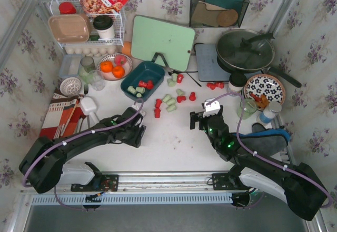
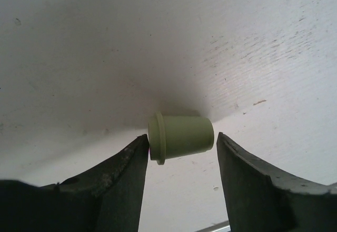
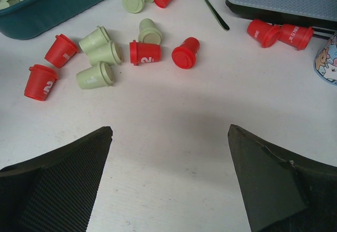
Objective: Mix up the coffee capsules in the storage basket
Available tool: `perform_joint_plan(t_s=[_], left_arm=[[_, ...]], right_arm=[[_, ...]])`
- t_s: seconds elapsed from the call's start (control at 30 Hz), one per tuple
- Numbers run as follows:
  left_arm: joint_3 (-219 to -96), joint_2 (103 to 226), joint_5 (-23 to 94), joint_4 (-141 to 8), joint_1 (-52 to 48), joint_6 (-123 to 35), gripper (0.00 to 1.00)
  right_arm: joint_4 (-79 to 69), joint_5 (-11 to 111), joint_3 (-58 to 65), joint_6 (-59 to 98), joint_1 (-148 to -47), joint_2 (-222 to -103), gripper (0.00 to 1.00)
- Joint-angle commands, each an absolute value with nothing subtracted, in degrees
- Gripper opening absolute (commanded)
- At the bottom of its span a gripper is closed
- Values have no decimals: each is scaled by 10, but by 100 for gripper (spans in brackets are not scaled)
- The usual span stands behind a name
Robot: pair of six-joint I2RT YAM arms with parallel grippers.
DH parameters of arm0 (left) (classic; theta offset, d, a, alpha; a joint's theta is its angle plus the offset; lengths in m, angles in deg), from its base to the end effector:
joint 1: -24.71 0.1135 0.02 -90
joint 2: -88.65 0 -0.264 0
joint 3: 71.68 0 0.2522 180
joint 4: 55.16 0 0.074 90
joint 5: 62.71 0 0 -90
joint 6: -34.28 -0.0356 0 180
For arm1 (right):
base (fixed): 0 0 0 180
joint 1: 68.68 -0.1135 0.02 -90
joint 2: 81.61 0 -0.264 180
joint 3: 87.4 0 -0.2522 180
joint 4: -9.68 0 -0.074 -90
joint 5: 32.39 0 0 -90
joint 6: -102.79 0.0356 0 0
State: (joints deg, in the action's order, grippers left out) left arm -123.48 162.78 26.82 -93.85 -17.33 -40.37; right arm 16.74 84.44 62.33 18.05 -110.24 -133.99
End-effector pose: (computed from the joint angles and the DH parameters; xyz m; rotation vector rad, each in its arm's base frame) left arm 0.1741 -0.1566 0.1757 0.6148 2.6042 -0.3224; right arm 0.1563 0.1171 0.2002 -0.2449 1.7906 0.1524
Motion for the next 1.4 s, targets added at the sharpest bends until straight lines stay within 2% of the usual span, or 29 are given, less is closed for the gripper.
perform_joint_plan(t_s=[0.0,0.07,0.17,0.37,0.47,0.73,0.9,1.1,1.27,1.37], left_arm=[[-1243,1636,250,-953,-178,-394,57],[-1246,1643,244,-956,-183,-392,56],[-1251,1647,230,-959,-190,-390,49],[-1262,1635,208,-962,-201,-381,28],[-1270,1608,205,-958,-202,-376,24],[-1353,1599,140,-924,-191,-412,24],[-1453,1666,169,-884,-122,-444,25],[-1609,1830,198,-858,-50,-467,26],[-1744,1970,196,-906,-2,-470,28],[-1782,2020,197,-918,20,-459,31]], right_arm=[[175,842,618,180,-1102,-1339,100],[174,843,618,181,-1102,-1339,100],[174,844,618,181,-1102,-1339,100],[173,846,618,182,-1102,-1340,100],[174,846,617,182,-1102,-1340,100],[173,844,617,181,-1102,-1342,100],[173,842,616,181,-1102,-1341,100],[173,840,616,179,-1102,-1344,100],[173,839,616,178,-1102,-1344,100],[174,836,616,180,-1102,-1343,100]])
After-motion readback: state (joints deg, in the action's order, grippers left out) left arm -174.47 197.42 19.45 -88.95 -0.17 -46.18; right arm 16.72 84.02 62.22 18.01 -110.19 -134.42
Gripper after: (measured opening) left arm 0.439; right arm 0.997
